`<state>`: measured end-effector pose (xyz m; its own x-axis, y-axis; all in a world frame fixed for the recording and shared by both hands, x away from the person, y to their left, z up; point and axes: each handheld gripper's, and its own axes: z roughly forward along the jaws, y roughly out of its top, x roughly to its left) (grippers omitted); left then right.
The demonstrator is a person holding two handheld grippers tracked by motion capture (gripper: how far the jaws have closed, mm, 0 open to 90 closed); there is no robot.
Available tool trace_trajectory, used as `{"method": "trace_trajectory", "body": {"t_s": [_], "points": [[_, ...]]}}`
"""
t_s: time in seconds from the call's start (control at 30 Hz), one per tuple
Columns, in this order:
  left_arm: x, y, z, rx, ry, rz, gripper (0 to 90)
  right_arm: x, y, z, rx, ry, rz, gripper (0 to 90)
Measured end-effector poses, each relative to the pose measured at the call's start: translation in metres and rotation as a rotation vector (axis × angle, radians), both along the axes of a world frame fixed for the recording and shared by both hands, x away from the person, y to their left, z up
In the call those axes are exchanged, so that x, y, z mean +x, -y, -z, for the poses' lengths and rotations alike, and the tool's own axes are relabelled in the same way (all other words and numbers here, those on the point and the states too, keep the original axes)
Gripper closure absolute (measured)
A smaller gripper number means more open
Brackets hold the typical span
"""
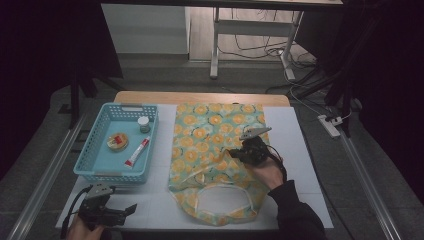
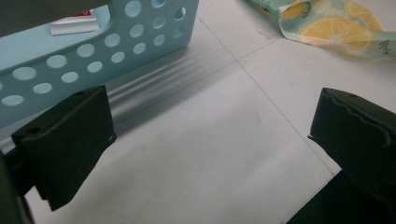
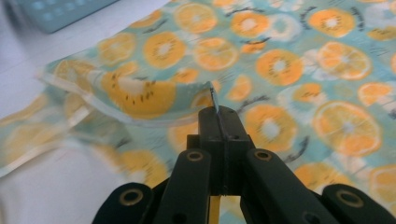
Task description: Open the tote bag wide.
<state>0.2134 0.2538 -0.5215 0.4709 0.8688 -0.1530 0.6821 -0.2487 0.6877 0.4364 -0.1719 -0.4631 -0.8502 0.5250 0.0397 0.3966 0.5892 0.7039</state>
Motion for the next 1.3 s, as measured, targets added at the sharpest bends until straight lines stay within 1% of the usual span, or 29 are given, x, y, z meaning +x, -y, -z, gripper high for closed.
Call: {"method": "trace_trajectory", "body": {"t_s": [0.03,0.13,0.17,0.3,0.37,0.4,0.5,0.53,0.6,0.63,0.67,0.7,0.73,0.77,0.8,0.87,0.9,0.93,0.97,1.0,1.03,1.07,1.1,1.13,1.17,1.2,1.23,1.27,1.3], "points": [[0.000,0.000,0.000,0.000,0.000,0.000,0.0,0.000,0.000,0.000,0.000,0.000,0.000,90.0],[0.000,0.000,0.000,-0.001,-0.001,0.000,0.0,0.014,-0.002,0.003,0.001,0.009,0.022,90.0],[0.000,0.000,0.000,-0.001,-0.001,0.001,0.0,0.023,-0.004,0.004,-0.001,0.015,0.035,90.0],[0.000,-0.001,0.000,-0.004,-0.003,0.001,0.0,0.037,-0.005,0.007,-0.010,0.020,0.059,90.0],[0.000,-0.001,0.000,-0.004,-0.003,0.001,0.0,0.050,-0.005,0.012,-0.018,0.013,0.081,90.0],[0.000,-0.001,0.000,-0.004,-0.004,0.001,0.0,0.050,-0.005,0.012,-0.018,0.013,0.081,90.0],[0.000,-0.001,0.000,-0.003,-0.005,0.002,0.0,0.066,-0.005,0.019,-0.008,-0.002,0.109,90.0],[0.001,-0.001,0.000,-0.003,-0.006,0.003,0.0,0.066,-0.005,0.019,-0.008,-0.002,0.109,90.0],[0.001,-0.001,0.000,-0.004,-0.006,0.003,0.0,0.074,-0.004,0.023,-0.005,-0.005,0.121,90.0],[0.001,-0.001,0.000,-0.004,-0.006,0.003,0.0,0.081,-0.005,0.028,-0.011,-0.014,0.132,90.0],[0.001,-0.001,0.000,-0.005,-0.006,0.003,0.0,0.081,-0.005,0.028,-0.011,-0.014,0.132,90.0],[0.001,-0.001,0.000,-0.005,-0.006,0.003,0.0,0.086,-0.007,0.036,-0.037,-0.027,0.139,90.0],[0.001,-0.001,0.000,-0.004,-0.006,0.004,0.0,0.086,-0.007,0.036,-0.037,-0.027,0.139,90.0],[0.000,-0.001,0.000,-0.004,-0.005,0.003,0.0,0.089,-0.009,0.047,-0.063,-0.048,0.144,90.0],[0.000,-0.001,0.000,-0.005,-0.004,0.004,0.0,0.090,-0.009,0.052,-0.069,-0.056,0.143,90.0],[0.000,-0.001,0.000,-0.006,-0.004,0.004,0.0,0.090,-0.009,0.056,-0.074,-0.061,0.141,90.0],[0.000,-0.001,0.000,-0.006,-0.004,0.004,0.0,0.090,-0.009,0.057,-0.052,-0.058,0.142,89.1],[0.000,-0.001,0.000,-0.006,-0.004,0.004,0.0,0.090,-0.008,0.056,-0.061,-0.058,0.144,86.3],[0.000,-0.001,0.000,-0.007,-0.003,0.004,0.0,0.089,-0.008,0.050,-0.050,-0.029,0.156,78.9],[0.000,-0.001,0.000,-0.007,-0.003,0.004,0.0,0.089,-0.008,0.050,-0.050,-0.029,0.156,78.9],[0.000,-0.001,0.000,-0.008,-0.003,0.005,0.0,0.086,-0.005,0.043,-0.018,-0.014,0.159,70.9],[0.000,-0.001,0.000,-0.008,-0.003,0.004,0.0,0.085,-0.005,0.039,-0.011,-0.013,0.160,65.7],[0.000,-0.001,0.000,-0.008,-0.003,0.004,0.0,0.085,-0.005,0.039,-0.011,-0.013,0.160,65.7],[0.000,-0.001,0.000,-0.008,-0.002,0.004,0.0,0.084,-0.004,0.036,-0.006,-0.013,0.154,60.8],[0.000,-0.001,0.000,-0.008,-0.001,0.003,0.0,0.080,-0.004,0.031,-0.005,-0.028,0.131,52.1],[0.000,-0.001,0.000,-0.008,-0.002,0.002,0.0,0.080,-0.004,0.031,-0.005,-0.028,0.131,52.1],[0.000,-0.001,0.000,-0.009,-0.003,0.002,0.0,0.076,-0.005,0.029,-0.013,-0.023,0.132,49.0],[0.000,-0.001,0.000,-0.009,-0.003,0.001,0.0,0.069,-0.005,0.024,-0.019,0.015,0.116,42.5],[0.000,-0.001,0.000,-0.008,-0.002,0.001,0.0,0.066,-0.006,0.022,-0.018,0.014,0.108,38.3]]}}
